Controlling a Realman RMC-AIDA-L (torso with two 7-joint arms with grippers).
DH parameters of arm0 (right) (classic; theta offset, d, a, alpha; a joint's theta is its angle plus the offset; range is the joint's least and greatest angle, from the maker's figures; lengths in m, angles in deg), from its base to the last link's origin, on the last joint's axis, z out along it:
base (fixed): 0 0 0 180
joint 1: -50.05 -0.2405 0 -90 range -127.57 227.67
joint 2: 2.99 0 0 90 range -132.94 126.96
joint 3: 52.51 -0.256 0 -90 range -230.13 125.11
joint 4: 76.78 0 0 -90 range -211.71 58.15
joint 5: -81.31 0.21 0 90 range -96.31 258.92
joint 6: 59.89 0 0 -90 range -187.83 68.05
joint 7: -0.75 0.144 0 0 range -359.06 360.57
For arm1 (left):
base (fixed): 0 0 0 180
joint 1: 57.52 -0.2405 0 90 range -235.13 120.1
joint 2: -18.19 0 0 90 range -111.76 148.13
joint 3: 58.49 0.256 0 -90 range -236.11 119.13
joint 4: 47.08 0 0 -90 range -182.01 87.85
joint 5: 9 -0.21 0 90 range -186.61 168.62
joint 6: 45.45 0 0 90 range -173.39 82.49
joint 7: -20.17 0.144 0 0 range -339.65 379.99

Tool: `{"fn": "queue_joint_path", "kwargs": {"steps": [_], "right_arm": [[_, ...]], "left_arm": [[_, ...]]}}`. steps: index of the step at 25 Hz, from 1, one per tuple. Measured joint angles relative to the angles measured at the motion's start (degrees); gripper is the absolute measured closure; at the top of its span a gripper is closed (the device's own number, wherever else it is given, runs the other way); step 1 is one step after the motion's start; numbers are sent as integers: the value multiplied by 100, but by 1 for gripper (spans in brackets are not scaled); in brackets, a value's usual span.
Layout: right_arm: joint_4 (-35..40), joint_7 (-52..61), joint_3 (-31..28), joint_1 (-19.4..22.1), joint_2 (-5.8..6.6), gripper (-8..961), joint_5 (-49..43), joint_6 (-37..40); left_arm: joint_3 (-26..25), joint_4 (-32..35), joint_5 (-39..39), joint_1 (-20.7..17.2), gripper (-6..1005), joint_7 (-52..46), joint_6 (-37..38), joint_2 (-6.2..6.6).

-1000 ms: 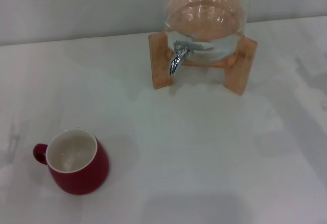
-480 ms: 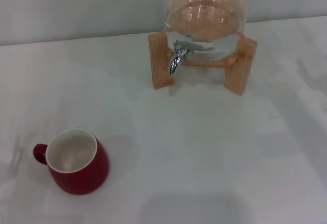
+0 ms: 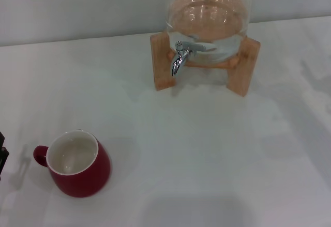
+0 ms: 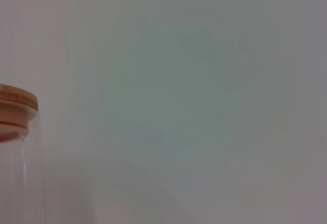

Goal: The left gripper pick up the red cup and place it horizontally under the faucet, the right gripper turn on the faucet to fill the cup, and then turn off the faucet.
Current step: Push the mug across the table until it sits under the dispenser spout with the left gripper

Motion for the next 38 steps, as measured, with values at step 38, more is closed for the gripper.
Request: {"fn": "queue_joint_path", "kwargs": {"steps": [38], "right_arm": [[-16,0,0,-17,0,85,-8,-6]], "left_arm": [[606,-195,-13,-33,249,224,-125,21]]}}
